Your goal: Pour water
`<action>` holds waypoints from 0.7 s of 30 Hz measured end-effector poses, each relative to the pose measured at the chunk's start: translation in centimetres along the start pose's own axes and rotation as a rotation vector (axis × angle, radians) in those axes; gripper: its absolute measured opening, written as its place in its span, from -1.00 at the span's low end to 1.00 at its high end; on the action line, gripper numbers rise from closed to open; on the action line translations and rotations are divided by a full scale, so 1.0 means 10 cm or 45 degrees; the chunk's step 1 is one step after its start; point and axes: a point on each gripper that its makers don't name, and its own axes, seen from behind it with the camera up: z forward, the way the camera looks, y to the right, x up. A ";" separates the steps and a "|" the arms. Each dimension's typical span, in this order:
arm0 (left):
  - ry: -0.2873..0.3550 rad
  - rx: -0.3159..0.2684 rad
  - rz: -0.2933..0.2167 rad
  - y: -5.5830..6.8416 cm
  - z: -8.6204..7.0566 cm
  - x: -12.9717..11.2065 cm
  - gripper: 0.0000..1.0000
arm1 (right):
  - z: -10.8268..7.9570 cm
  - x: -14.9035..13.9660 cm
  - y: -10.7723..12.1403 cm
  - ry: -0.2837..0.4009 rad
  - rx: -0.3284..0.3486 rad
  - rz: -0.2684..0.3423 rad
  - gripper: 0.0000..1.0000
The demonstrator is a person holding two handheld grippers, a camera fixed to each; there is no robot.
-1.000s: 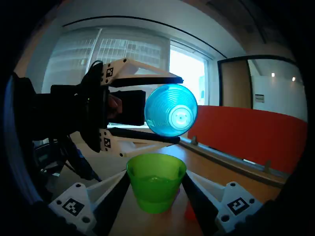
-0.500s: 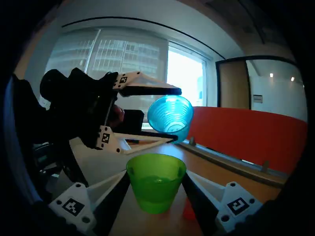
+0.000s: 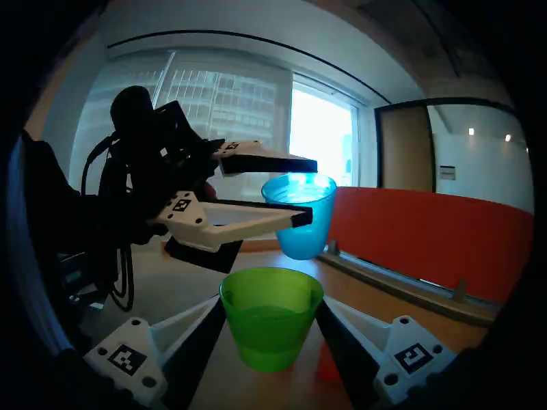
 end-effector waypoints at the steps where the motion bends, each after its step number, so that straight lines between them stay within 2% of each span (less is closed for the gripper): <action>1: 0.000 -0.002 -0.034 -0.01 0.00 0.00 0.80 | 0.00 0.00 0.00 0.001 0.000 0.002 0.80; 7: -0.027 -0.011 -0.254 -0.06 0.00 -0.05 0.80 | -0.02 0.03 0.01 0.005 0.000 0.007 0.80; 11: -0.054 -0.016 -0.445 -0.10 0.02 -0.13 0.80 | -0.03 0.05 0.02 0.004 -0.002 0.007 0.80; 14: -0.055 -0.016 -0.559 -0.15 0.04 -0.17 0.80 | -0.05 0.06 0.02 0.005 -0.001 0.008 0.80; 17: -0.055 -0.009 -0.604 -0.20 0.03 -0.22 0.80 | -0.06 0.08 0.02 0.005 -0.003 0.011 0.80; 21: -0.074 -0.008 -0.605 -0.21 0.00 -0.28 0.80 | -0.07 0.10 0.04 0.001 -0.006 0.018 0.80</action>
